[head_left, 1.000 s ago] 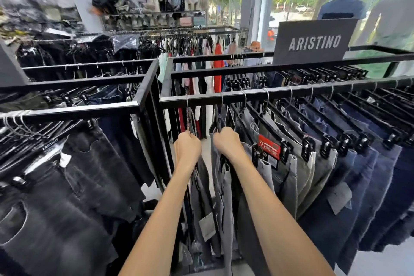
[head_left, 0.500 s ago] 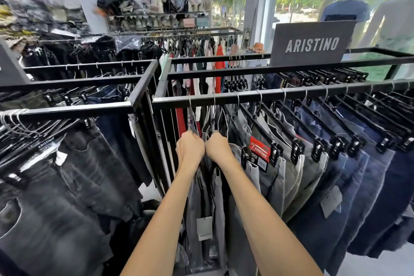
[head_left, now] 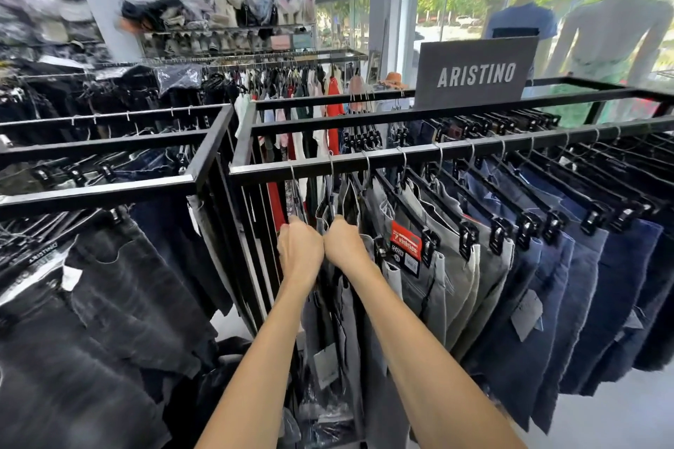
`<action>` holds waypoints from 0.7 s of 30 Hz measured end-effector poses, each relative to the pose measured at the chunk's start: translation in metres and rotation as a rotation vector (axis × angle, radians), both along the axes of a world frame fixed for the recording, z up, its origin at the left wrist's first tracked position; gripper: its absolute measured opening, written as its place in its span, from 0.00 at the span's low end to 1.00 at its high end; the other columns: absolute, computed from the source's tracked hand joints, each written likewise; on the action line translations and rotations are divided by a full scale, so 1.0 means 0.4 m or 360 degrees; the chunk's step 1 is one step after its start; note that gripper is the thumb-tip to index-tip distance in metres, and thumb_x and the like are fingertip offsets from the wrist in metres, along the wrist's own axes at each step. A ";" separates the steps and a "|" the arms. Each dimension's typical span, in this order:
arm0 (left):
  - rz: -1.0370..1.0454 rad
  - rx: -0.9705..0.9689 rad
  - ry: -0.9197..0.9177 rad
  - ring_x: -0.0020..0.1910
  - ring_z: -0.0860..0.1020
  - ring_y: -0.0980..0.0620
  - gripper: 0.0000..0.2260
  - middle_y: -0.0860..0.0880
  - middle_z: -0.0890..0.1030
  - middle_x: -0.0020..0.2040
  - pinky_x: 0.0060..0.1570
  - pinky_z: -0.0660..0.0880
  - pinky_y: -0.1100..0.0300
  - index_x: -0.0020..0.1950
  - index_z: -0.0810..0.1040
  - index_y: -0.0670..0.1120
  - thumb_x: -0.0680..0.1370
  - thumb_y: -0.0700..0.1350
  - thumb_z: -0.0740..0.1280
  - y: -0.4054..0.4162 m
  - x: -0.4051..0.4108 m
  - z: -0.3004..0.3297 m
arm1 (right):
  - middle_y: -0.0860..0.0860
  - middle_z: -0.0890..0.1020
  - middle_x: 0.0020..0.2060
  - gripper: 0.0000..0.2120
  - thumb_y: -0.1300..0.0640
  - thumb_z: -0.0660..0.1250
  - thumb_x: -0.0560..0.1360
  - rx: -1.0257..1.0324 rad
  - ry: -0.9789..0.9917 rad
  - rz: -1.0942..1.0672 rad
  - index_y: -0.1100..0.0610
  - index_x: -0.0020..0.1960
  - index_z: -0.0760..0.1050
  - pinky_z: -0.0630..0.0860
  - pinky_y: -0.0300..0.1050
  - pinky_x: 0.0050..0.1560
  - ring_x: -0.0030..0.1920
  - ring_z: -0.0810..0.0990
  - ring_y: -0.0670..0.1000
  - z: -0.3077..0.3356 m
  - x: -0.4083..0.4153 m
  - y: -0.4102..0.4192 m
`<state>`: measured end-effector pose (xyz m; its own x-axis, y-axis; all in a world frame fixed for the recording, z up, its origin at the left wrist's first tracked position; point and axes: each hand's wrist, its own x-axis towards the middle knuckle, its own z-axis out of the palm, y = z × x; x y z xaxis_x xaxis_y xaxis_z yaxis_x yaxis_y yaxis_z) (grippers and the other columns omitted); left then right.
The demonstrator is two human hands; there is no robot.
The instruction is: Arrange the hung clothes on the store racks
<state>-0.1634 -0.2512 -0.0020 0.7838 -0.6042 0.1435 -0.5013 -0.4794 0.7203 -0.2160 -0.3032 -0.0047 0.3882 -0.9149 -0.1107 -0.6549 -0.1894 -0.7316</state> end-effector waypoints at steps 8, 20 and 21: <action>-0.0050 0.0075 -0.0295 0.64 0.70 0.36 0.24 0.35 0.66 0.68 0.61 0.71 0.44 0.74 0.60 0.34 0.80 0.41 0.57 0.013 0.031 0.005 | 0.63 0.80 0.57 0.18 0.51 0.57 0.82 -0.0083 -0.0200 -0.0071 0.64 0.59 0.76 0.73 0.50 0.54 0.59 0.78 0.63 0.023 -0.039 0.013; -0.0239 -0.0079 -0.1047 0.60 0.72 0.37 0.30 0.36 0.68 0.65 0.62 0.70 0.47 0.75 0.58 0.34 0.75 0.41 0.63 0.003 -0.097 0.092 | 0.55 0.85 0.53 0.13 0.59 0.61 0.80 -0.0655 -0.0272 -0.0137 0.57 0.59 0.82 0.76 0.46 0.58 0.55 0.82 0.55 0.137 -0.276 -0.017; -0.0328 -0.0113 -0.1060 0.61 0.71 0.37 0.29 0.36 0.69 0.65 0.62 0.70 0.47 0.75 0.60 0.34 0.75 0.41 0.63 -0.006 -0.127 0.093 | 0.55 0.85 0.53 0.13 0.58 0.62 0.80 -0.0681 -0.0245 -0.0137 0.57 0.60 0.81 0.76 0.48 0.59 0.56 0.82 0.56 0.131 -0.306 -0.028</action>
